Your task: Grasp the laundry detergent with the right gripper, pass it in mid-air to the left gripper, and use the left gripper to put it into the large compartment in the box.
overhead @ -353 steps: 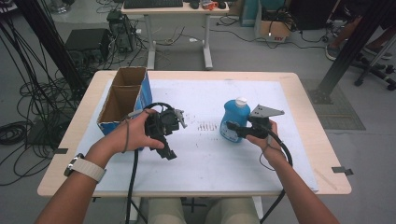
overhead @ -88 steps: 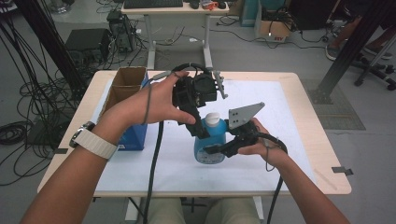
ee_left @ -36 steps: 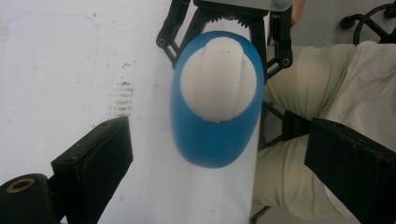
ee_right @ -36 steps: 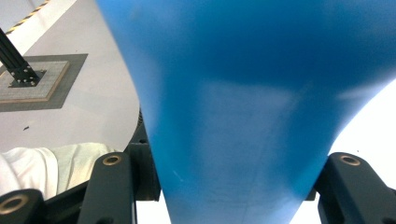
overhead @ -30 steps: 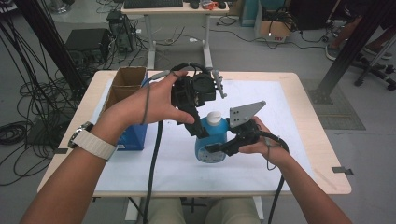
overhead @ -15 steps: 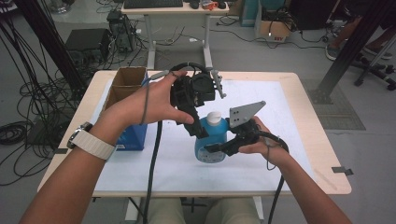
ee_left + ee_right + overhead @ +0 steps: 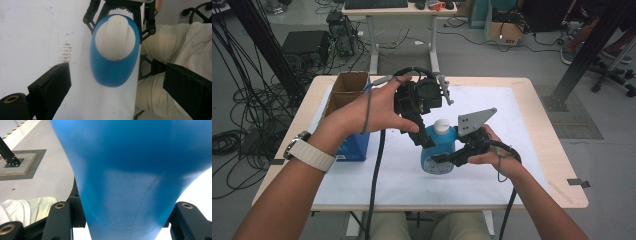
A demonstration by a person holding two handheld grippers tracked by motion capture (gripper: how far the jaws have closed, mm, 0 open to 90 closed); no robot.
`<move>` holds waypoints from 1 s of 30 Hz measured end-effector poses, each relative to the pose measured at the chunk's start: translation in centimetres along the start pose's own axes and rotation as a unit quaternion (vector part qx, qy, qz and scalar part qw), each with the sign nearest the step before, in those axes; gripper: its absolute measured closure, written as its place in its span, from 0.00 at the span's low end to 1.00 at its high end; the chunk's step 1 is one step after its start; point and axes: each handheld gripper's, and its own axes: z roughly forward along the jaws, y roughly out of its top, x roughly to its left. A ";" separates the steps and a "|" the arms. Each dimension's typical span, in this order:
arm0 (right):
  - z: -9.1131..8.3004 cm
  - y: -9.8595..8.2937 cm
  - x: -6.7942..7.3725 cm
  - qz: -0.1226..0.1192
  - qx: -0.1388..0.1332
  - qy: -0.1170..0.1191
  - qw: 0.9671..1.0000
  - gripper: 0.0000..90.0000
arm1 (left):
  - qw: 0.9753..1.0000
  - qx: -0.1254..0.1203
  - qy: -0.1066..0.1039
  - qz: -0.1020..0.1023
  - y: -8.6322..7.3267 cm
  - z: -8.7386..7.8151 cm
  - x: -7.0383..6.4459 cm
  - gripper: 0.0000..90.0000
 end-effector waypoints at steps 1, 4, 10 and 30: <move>0.0 0.0 0.0 0.000 0.000 0.001 1.000 0.48 | 1.000 -0.001 0.001 0.001 0.0 0.0 0.0 0.09; 0.0 0.0 0.0 0.000 0.001 0.000 1.000 0.48 | 1.000 -0.001 0.001 0.000 -0.1 0.0 0.0 0.09; 0.1 0.0 0.0 -0.001 0.001 0.001 1.000 0.48 | 1.000 -0.001 0.001 0.000 -0.1 -0.1 0.0 0.09; 0.1 0.0 0.0 -0.002 0.002 0.000 1.000 0.48 | 1.000 0.000 0.001 -0.001 -0.1 0.0 0.0 0.09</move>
